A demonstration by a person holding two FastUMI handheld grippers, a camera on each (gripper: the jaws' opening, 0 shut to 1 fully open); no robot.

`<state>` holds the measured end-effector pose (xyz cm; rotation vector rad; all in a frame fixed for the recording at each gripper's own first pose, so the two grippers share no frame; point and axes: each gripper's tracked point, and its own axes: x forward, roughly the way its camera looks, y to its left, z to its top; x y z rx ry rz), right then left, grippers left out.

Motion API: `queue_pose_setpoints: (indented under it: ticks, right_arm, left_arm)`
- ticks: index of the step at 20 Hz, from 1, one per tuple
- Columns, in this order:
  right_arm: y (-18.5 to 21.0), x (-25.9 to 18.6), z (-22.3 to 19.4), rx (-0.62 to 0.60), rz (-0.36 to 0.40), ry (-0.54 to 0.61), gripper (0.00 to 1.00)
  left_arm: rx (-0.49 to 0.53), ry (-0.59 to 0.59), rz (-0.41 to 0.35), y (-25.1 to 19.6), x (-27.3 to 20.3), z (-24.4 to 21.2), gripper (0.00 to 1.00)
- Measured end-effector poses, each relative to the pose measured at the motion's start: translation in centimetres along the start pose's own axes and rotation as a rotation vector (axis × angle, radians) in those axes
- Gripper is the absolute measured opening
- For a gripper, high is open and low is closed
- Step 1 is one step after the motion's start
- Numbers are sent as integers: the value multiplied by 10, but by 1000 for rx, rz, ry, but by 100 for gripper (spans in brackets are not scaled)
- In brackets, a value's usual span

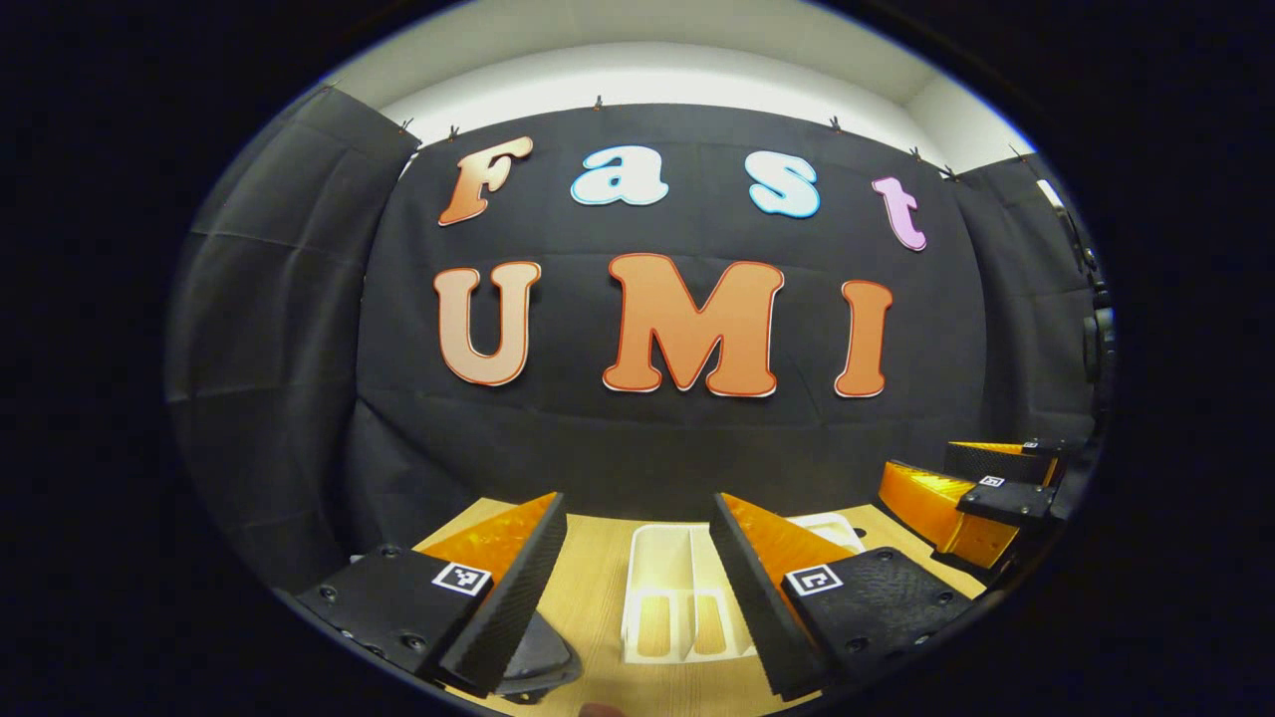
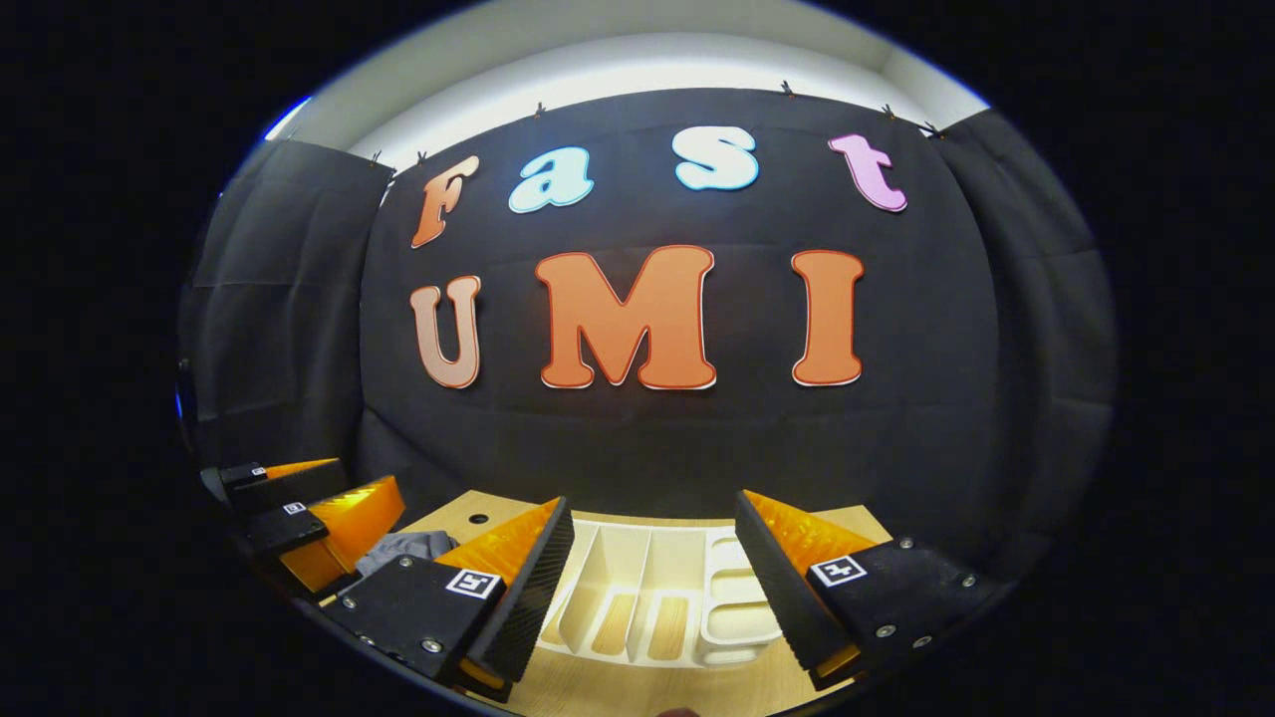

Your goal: Open the schoolbag, grab two books from the bookshelf and put them into the schoolbag.

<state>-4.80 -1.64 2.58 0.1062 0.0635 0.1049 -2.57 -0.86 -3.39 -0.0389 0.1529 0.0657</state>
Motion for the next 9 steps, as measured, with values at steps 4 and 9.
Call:
queue_pose_setpoints:
  ticks: [4, 9]
  right_arm:
    - [13, 1, -10, 14, -17, 20, 100]
    - [26, -2, -24, 7, -13, 47, 97]
  left_arm:
    - [4, -17, -5, 14, 2, 0, 92]
    - [14, 1, -8, 30, 6, -10, 92]
